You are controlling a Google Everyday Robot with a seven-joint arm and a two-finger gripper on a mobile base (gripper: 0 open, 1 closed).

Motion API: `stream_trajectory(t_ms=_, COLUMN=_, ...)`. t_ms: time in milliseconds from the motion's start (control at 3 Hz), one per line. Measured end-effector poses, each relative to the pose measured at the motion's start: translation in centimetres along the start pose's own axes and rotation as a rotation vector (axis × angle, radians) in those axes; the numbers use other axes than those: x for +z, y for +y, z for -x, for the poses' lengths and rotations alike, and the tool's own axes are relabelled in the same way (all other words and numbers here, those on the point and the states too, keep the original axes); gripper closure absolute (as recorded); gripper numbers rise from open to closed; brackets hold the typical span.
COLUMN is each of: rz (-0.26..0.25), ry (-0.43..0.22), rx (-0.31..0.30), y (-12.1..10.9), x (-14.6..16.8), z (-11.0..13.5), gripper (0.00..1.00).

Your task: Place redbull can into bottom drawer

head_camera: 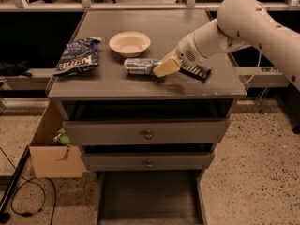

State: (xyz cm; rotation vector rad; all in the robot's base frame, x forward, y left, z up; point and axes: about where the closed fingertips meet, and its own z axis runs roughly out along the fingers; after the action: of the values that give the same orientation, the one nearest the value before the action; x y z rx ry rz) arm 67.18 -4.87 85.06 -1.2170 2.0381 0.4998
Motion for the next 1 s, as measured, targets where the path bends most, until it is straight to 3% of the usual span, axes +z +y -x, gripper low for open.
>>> stream_trajectory(t_ms=333, rz=-0.001, ry=-0.003, rx=0.022, y=0.2, x=-2.7, z=-1.0, gripper=1.00)
stream_trajectory(t_ms=1000, rz=-0.051, ry=-0.054, rx=0.099, y=1.1, x=-10.4, z=-5.1, gripper=1.00)
